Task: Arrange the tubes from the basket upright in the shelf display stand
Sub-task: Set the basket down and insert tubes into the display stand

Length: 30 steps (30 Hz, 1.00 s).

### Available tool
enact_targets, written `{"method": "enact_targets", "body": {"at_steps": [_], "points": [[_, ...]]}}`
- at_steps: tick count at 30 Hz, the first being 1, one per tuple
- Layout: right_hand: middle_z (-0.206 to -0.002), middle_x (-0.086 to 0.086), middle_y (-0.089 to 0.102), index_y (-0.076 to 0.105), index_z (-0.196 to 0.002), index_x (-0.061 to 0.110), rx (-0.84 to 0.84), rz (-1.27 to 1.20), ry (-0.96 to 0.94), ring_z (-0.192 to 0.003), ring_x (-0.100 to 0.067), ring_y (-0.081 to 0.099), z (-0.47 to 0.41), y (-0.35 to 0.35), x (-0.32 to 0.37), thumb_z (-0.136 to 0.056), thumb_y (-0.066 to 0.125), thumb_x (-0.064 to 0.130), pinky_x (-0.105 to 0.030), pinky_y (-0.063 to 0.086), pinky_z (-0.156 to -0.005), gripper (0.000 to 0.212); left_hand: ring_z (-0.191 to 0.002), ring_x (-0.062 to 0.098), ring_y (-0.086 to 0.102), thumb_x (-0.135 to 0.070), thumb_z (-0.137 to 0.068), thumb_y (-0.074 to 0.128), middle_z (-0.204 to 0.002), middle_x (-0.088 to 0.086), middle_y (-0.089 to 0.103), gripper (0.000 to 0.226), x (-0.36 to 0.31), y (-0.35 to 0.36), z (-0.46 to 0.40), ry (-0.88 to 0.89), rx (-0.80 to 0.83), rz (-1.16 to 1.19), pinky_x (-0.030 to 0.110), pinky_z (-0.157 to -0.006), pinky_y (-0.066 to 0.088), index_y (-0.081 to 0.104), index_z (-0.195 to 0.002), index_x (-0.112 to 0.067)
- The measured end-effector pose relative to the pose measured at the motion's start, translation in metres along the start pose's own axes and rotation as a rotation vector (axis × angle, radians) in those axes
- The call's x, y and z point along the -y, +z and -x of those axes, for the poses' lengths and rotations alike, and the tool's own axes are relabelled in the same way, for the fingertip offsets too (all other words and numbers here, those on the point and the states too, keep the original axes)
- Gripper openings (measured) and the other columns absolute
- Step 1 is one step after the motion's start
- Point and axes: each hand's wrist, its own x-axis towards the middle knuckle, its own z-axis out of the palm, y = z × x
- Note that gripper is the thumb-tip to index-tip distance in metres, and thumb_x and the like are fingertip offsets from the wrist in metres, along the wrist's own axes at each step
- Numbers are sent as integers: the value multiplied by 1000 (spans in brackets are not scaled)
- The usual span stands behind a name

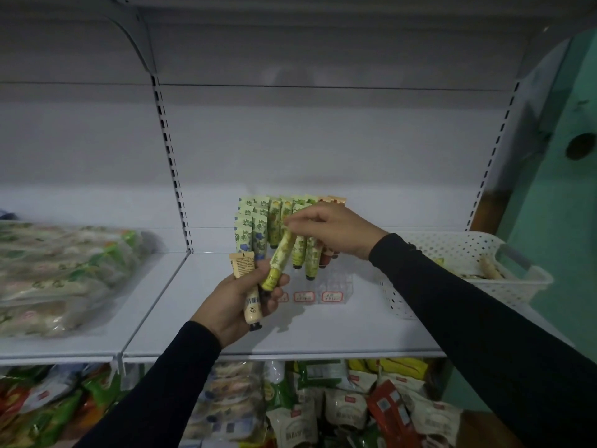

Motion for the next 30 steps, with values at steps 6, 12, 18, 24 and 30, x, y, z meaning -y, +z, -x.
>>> {"method": "enact_targets", "body": {"at_steps": [6, 12, 18, 24, 30], "points": [[-76, 4, 69, 73, -92, 16, -104, -35, -28, -60, 0, 62, -6, -1, -10, -93, 65, 28, -16, 50, -62, 14, -59, 16, 59, -25, -85, 59, -93, 17, 70, 37, 1, 1, 0, 0, 17, -31, 20, -43, 45, 61, -114, -2], [-70, -1, 70, 73, -91, 10, -180, -45, 47, -55, 0, 62, -7, 2, -15, -91, 67, 31, -19, 50, -56, 21, -61, 15, 60, -21, -81, 62, -93, 17, 71, 27, 3, 3, -2, 61, -17, -94, 19, -44, 43, 62, -104, -7], [-75, -6, 74, 73, -89, 12, -124, -114, 102, -64, -10, 68, -8, -1, -14, -87, 73, 28, -30, 52, -66, 16, -61, 16, 64, -20, -90, 59, -97, 17, 72, 17, 6, -3, -3, 68, -39, -139, 21, -46, 45, 63, -102, -9], [-66, -3, 72, 74, -82, 9, -340, -68, 25, -56, -8, 65, -25, -8, 3, -86, 74, 28, -18, 53, -55, 20, -56, 22, 57, -17, -96, 60, -67, 12, 60, 16, 5, -30, -6, 132, -184, -294, 26, -46, 44, 54, -102, -3], [-60, 0, 69, 65, -56, 8, -399, 197, -3, -57, -5, 66, -53, 4, 9, -88, 64, 16, -12, 47, -60, 32, -48, 23, 51, -11, -94, 61, -58, 11, 52, 9, 5, -61, -8, 159, -309, -304, 24, -42, 40, 53, -93, -5]]}}
